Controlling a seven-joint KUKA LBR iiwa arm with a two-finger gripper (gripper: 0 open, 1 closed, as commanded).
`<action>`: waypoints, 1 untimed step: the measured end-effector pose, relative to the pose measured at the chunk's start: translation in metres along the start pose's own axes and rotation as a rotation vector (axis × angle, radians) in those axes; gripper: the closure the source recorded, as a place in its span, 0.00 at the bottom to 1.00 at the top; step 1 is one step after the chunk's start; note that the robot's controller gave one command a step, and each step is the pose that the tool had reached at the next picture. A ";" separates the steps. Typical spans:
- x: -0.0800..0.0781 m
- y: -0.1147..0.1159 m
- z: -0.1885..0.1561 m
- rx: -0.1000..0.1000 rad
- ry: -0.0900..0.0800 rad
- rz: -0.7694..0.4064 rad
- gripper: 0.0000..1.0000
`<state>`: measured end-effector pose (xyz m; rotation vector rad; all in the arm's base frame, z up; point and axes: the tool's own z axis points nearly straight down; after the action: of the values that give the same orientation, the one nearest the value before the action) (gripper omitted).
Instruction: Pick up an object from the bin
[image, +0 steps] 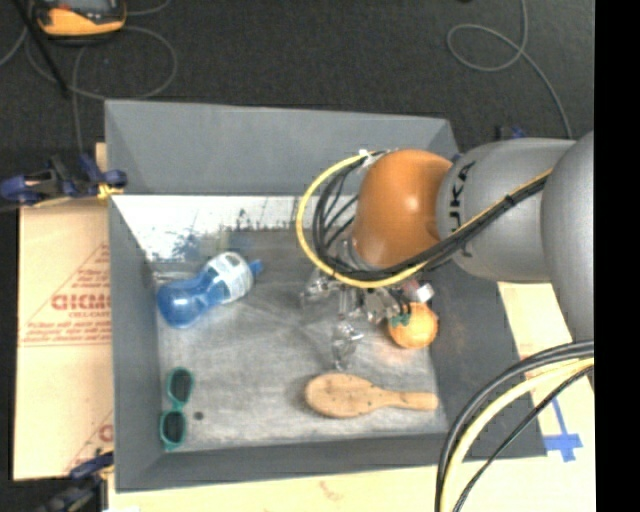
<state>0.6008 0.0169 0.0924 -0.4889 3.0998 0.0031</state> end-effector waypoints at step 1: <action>0.000 0.000 0.000 0.000 0.000 0.000 0.00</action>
Offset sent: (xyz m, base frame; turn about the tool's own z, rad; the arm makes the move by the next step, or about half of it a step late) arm -0.0275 -0.0209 -0.0107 -0.1608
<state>0.6008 0.0169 0.0924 -0.4882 3.1000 0.0033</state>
